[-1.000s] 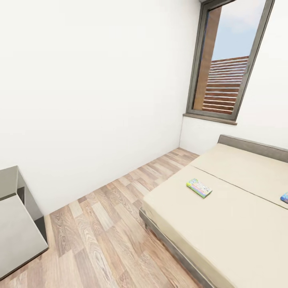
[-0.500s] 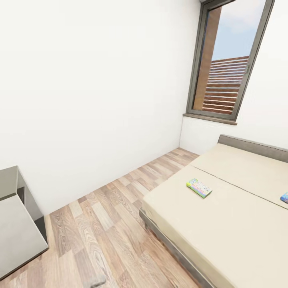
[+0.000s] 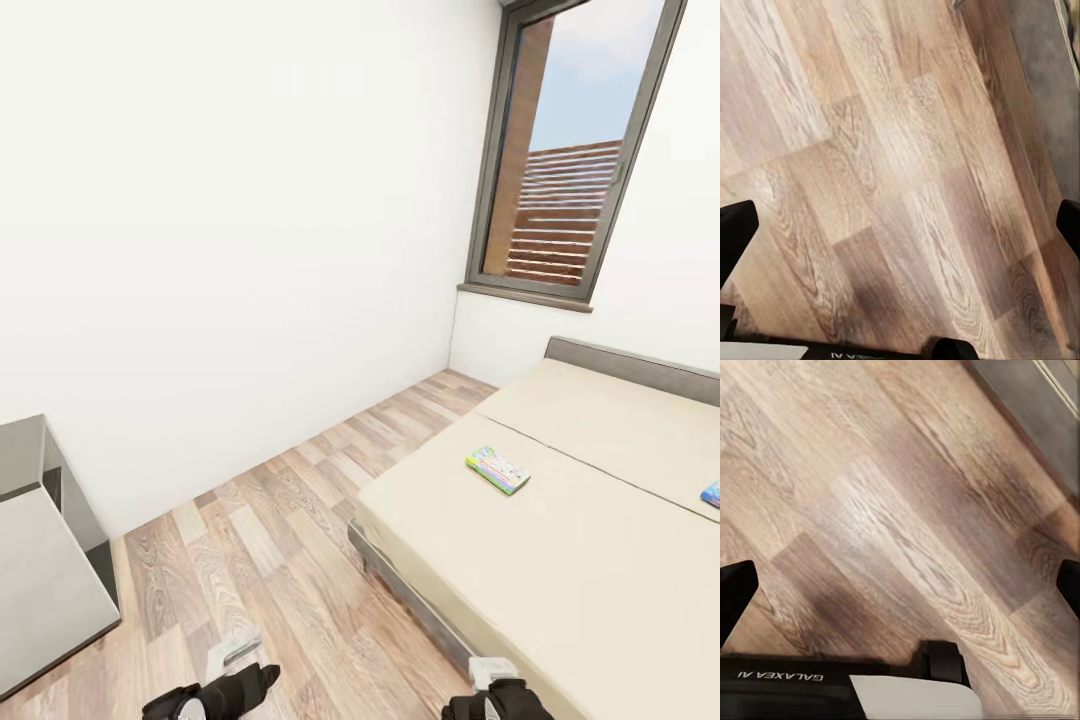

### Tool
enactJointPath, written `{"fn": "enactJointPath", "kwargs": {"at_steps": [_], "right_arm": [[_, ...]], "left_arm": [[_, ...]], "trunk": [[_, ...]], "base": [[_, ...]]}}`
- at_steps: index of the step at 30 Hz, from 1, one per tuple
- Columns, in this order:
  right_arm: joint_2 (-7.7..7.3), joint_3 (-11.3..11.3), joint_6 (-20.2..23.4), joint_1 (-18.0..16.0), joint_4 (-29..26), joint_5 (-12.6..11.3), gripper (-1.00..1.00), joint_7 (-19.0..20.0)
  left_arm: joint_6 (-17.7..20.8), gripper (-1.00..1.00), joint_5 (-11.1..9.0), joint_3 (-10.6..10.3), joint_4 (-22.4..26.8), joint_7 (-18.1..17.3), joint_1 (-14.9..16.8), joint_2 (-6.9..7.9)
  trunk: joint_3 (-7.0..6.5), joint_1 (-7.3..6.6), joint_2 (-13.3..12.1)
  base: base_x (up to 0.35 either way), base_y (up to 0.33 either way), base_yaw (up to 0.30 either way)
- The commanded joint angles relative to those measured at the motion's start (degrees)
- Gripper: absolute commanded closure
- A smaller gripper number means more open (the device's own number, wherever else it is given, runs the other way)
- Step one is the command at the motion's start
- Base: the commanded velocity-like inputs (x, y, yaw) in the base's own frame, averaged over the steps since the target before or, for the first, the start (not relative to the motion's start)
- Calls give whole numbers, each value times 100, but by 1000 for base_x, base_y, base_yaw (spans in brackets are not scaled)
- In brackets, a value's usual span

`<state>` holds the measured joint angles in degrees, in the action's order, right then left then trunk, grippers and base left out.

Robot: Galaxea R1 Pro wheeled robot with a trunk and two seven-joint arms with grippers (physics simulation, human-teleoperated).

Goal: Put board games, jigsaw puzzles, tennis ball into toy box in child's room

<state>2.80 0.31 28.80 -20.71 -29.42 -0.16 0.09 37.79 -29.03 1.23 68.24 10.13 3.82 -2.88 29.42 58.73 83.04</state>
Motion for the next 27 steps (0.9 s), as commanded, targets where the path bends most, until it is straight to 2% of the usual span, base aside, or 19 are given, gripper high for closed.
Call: {"fn": "enactJointPath", "kwargs": {"at_steps": [1,2,5,6,7,8,9,10,13,18,19,27], "right_arm": [[0,7,245,125,-346,3,-100,1],[0,7,245,125,-346,3,-100,1],[0,2,818,528,-1446,12,-100,-3],[0,2,818,528,-1446,12,-100,-3],[0,-5,1105,814,-2173,10,-100,-5],[0,-5,1105,814,-2173,10,-100,-5],[1,-9,1220,956,-2507,6,-100,-6],[1,-9,1220,956,-2507,6,-100,-6],[1,-14,1466,1353,-3358,-5,-100,-3],[-2,-23,1652,1760,-4264,-14,-100,-2],[-2,-30,1701,1876,-4550,-23,-100,1],[-4,-47,1740,1986,-5114,-57,-100,56]], "left_arm": [[90,-100,-203,0,250,180,-58,-11],[90,-100,-203,0,250,180,-58,-11],[224,-100,-622,-17,883,546,-234,-20],[224,-100,-622,-17,883,546,-234,-20],[322,-100,-860,-26,1213,752,-353,-26],[322,-100,-860,-26,1213,752,-353,-26],[370,-100,-956,-31,1358,836,-413,-29],[370,-100,-956,-31,1358,836,-413,-29],[461,-100,-1144,-73,1762,1006,-623,-37],[474,-100,-1279,-294,2181,1129,-937,-51],[462,-100,-1318,-432,2281,1158,-1022,-88],[461,-100,-1373,-618,2352,1182,-1087,-219]], "trunk": [[6,0,3],[6,0,3],[6,0,3],[6,0,3],[6,0,3],[6,0,3],[6,0,3],[6,0,3],[6,0,3],[6,0,3],[6,0,3],[6,0,3]], "base": [[0,0,0],[0,0,0],[0,0,0],[0,0,0],[0,0,0],[0,0,0],[0,0,0],[0,0,0],[0,0,0],[0,0,0],[0,0,45],[0,0,80]]}}
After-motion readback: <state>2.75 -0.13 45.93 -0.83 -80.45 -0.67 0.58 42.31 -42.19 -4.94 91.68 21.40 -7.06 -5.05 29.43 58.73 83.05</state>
